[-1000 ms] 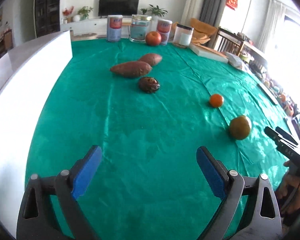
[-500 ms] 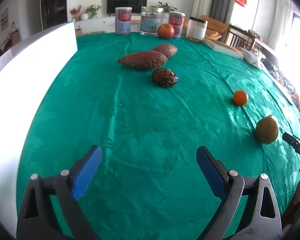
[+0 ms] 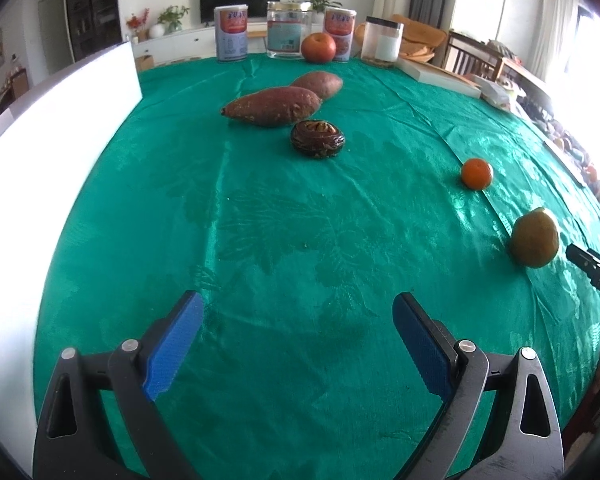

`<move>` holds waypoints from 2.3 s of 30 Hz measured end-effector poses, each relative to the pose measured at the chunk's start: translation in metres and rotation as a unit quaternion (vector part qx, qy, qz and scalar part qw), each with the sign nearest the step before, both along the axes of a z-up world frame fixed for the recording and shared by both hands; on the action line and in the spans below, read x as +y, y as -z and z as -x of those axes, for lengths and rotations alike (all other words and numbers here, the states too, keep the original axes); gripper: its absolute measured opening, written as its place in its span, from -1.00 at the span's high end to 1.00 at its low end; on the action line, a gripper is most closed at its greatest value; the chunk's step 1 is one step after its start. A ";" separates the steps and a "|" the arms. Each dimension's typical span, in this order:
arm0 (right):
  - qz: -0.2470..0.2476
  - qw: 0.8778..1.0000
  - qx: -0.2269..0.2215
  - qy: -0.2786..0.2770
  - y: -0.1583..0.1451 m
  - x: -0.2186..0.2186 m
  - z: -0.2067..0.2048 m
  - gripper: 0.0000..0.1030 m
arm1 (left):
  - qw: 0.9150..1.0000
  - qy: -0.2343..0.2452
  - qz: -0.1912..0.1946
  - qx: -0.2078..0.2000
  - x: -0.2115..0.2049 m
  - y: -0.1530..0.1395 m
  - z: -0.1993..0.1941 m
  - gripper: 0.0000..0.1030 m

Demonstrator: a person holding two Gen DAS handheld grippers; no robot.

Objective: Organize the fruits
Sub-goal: 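Move both empty tools back over the fruits on the table, then grasp the sweet potato with the left tool while the right tool grasps a tangerine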

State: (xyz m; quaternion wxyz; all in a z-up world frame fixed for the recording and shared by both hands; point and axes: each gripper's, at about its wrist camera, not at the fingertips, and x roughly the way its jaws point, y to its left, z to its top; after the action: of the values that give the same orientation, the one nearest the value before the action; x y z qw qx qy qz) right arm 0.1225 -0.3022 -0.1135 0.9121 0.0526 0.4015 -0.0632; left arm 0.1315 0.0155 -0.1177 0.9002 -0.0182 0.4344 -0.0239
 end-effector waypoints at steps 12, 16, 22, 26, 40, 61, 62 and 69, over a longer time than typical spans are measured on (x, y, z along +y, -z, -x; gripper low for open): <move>-0.011 1.000 -0.006 0.003 -0.001 -0.004 0.002 -0.55 | 1.000 0.000 0.000 0.001 0.000 0.000 0.000 -0.86; -0.010 1.000 -0.006 0.003 -0.001 -0.004 0.001 -0.55 | 1.000 0.000 0.000 0.001 0.000 0.000 0.000 -0.86; -0.014 1.000 -0.006 0.002 -0.001 -0.003 0.001 -0.55 | 1.000 0.000 -0.002 0.000 -0.001 0.000 0.001 -0.86; -0.019 1.000 -0.007 0.002 0.000 -0.004 0.001 -0.55 | 1.000 0.003 -0.006 -0.001 -0.002 0.000 0.002 -0.86; -0.018 1.000 -0.007 0.000 0.000 -0.002 0.001 -0.55 | 1.000 0.009 -0.013 -0.006 -0.005 0.000 0.003 -0.86; -0.023 1.000 -0.006 -0.003 0.001 -0.002 0.001 -0.55 | 0.999 0.005 0.033 0.027 0.014 -0.006 -0.019 -0.87; -0.025 1.000 -0.006 -0.003 0.002 -0.003 0.001 -0.55 | 0.999 -0.007 0.045 0.024 0.022 -0.011 -0.028 -0.87; -0.043 0.999 -0.008 -0.005 0.002 -0.007 0.001 -0.58 | 0.997 -0.033 -0.070 0.026 0.051 -0.034 -0.128 -0.86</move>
State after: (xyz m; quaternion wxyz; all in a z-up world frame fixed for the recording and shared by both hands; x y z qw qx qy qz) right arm 0.1218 -0.3088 -0.1153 0.9127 0.0901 0.3966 -0.0406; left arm 0.2593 0.0666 -0.0839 0.8878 0.0300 0.4577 0.0365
